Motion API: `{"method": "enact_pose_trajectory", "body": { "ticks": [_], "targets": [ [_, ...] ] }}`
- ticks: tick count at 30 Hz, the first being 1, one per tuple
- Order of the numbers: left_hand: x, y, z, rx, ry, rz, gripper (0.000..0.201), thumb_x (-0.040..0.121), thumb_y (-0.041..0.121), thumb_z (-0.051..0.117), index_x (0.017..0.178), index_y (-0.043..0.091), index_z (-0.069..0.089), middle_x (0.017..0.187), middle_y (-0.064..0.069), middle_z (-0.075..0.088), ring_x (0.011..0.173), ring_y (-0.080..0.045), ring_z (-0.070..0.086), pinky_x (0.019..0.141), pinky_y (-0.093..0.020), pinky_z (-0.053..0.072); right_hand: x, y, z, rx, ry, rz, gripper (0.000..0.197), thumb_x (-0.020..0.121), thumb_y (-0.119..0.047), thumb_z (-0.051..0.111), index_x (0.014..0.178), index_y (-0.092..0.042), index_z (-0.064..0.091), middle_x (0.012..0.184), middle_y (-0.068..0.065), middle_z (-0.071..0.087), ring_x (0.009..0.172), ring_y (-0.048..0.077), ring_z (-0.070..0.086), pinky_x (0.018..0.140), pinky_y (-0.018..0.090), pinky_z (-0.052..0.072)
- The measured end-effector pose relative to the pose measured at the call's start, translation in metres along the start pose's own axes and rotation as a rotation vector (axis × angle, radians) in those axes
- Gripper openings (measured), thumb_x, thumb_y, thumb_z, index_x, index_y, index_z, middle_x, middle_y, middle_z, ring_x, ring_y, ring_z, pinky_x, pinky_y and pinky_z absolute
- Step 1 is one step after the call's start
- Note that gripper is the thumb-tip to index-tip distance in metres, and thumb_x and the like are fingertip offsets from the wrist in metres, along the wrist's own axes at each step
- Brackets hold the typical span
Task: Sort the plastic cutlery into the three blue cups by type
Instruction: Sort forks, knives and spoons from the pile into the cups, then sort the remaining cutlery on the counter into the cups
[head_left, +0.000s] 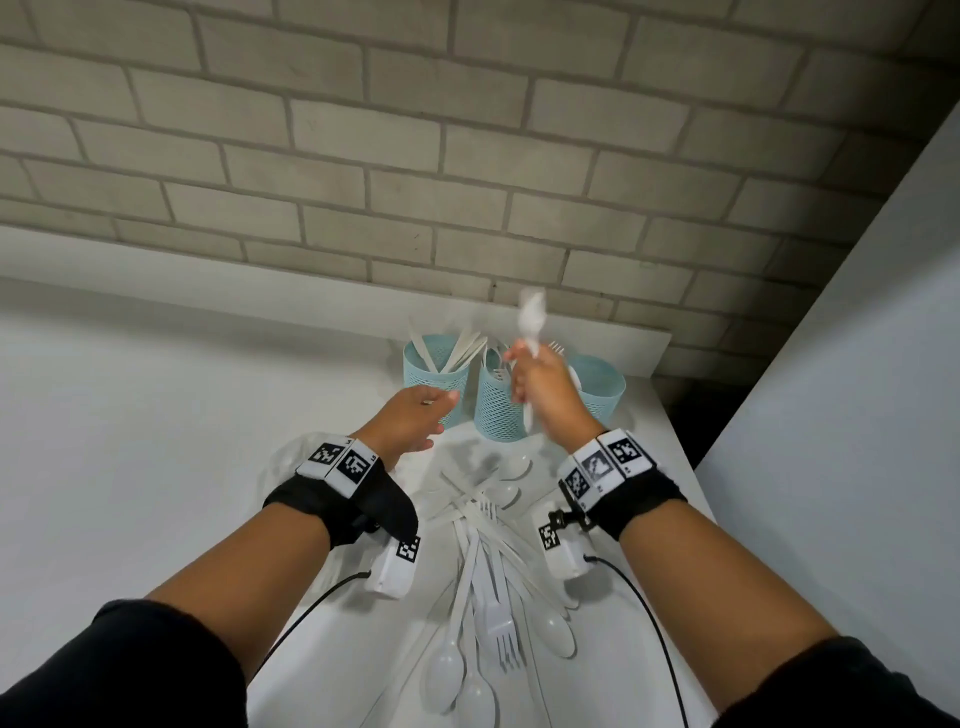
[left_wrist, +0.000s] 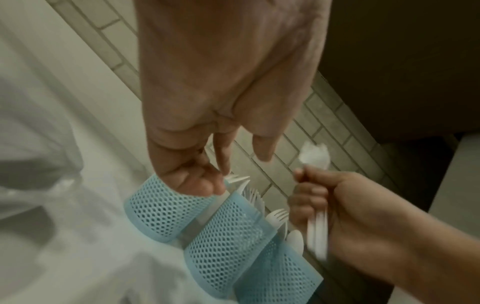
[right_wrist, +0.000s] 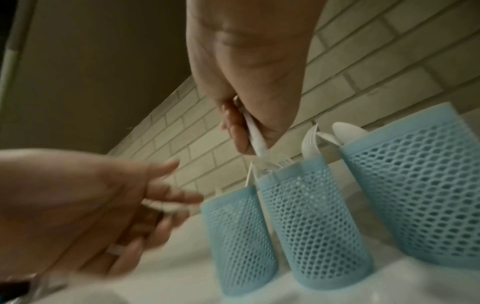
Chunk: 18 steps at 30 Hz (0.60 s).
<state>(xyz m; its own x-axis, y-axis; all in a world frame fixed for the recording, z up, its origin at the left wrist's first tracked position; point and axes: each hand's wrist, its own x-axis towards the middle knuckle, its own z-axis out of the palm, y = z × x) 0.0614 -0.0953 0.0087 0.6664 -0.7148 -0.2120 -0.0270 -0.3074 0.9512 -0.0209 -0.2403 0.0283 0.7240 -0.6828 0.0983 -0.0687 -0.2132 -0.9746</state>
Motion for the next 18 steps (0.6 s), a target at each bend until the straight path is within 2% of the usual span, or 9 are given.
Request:
{"method": "enact_pose_trajectory", "body": {
  "ticks": [3, 6, 8, 9, 11, 14, 17, 18],
  "targets": [
    [-0.002, -0.01, 0.001, 0.138, -0.042, -0.036, 0.034, 0.095, 0.03, 0.052, 0.12, 0.008, 0.057, 0.109, -0.004, 0.057, 0.095, -0.016, 0.054, 0.071, -0.022, 0.045, 0.019, -0.007, -0.011, 0.324, 0.231, -0.091, 0.022, 0.102, -0.02, 0.033, 0.087, -0.022, 0.049, 0.064, -0.003, 0.047, 0.056, 0.009, 0.049, 0.055, 0.021, 0.043],
    [-0.002, -0.021, 0.004, 0.305, -0.076, -0.009, 0.028, 0.092, 0.023, 0.057, 0.111, 0.004, 0.064, 0.107, -0.006, 0.062, 0.091, -0.014, 0.054, 0.069, -0.021, 0.045, 0.037, -0.01, -0.015, 0.353, 0.367, -0.146, 0.021, 0.102, -0.022, 0.034, 0.087, -0.025, 0.049, 0.07, -0.003, 0.051, 0.066, 0.009, 0.054, 0.067, 0.024, 0.047],
    [0.0, -0.029, 0.008, 0.463, -0.112, 0.005, 0.029, 0.09, 0.024, 0.06, 0.109, 0.003, 0.067, 0.117, -0.007, 0.063, 0.099, -0.015, 0.057, 0.081, -0.024, 0.044, 0.046, -0.008, -0.009, 0.331, 0.375, -0.156, 0.021, 0.101, -0.02, 0.036, 0.087, -0.024, 0.05, 0.074, -0.001, 0.054, 0.073, 0.011, 0.055, 0.079, 0.031, 0.047],
    [0.0, -0.032, 0.011, 0.567, -0.137, 0.0, 0.032, 0.09, 0.028, 0.06, 0.111, 0.004, 0.066, 0.123, -0.007, 0.061, 0.107, -0.018, 0.056, 0.089, -0.025, 0.042, 0.05, -0.005, -0.005, 0.309, 0.366, -0.157, 0.02, 0.101, -0.018, 0.036, 0.088, -0.023, 0.05, 0.077, 0.0, 0.056, 0.075, 0.011, 0.055, 0.082, 0.031, 0.046],
    [-0.003, -0.037, 0.016, 0.757, -0.174, -0.027, 0.044, 0.09, 0.037, 0.058, 0.123, 0.008, 0.058, 0.134, -0.006, 0.052, 0.123, -0.021, 0.048, 0.102, -0.028, 0.036, 0.055, 0.003, 0.002, 0.253, 0.337, -0.136, 0.015, 0.101, -0.014, 0.037, 0.093, -0.018, 0.05, 0.084, 0.002, 0.057, 0.077, 0.009, 0.055, 0.08, 0.025, 0.045],
    [-0.008, -0.042, 0.018, 0.886, -0.217, -0.046, 0.057, 0.09, 0.043, 0.056, 0.135, 0.01, 0.044, 0.143, -0.005, 0.043, 0.132, -0.02, 0.039, 0.108, -0.029, 0.03, 0.059, 0.017, 0.01, 0.205, 0.267, -0.063, 0.01, 0.098, -0.006, 0.041, 0.104, -0.009, 0.048, 0.09, 0.003, 0.056, 0.082, 0.012, 0.056, 0.075, 0.017, 0.047],
    [-0.01, -0.048, 0.017, 0.933, -0.221, -0.05, 0.061, 0.088, 0.045, 0.057, 0.135, 0.008, 0.042, 0.141, -0.009, 0.044, 0.129, -0.023, 0.042, 0.106, -0.032, 0.033, 0.063, 0.027, 0.008, -0.047, 0.222, 0.034, 0.025, 0.09, -0.003, 0.054, 0.115, -0.006, 0.052, 0.105, 0.01, 0.062, 0.1, 0.024, 0.059, 0.092, 0.035, 0.049],
    [-0.011, -0.049, 0.017, 0.951, -0.215, -0.058, 0.063, 0.087, 0.047, 0.057, 0.135, 0.008, 0.042, 0.139, -0.011, 0.044, 0.128, -0.025, 0.042, 0.106, -0.034, 0.034, 0.063, 0.025, 0.005, -0.073, 0.2, 0.064, 0.031, 0.087, 0.001, 0.057, 0.117, -0.007, 0.052, 0.105, 0.008, 0.062, 0.102, 0.025, 0.06, 0.094, 0.038, 0.049]
  ]
}}
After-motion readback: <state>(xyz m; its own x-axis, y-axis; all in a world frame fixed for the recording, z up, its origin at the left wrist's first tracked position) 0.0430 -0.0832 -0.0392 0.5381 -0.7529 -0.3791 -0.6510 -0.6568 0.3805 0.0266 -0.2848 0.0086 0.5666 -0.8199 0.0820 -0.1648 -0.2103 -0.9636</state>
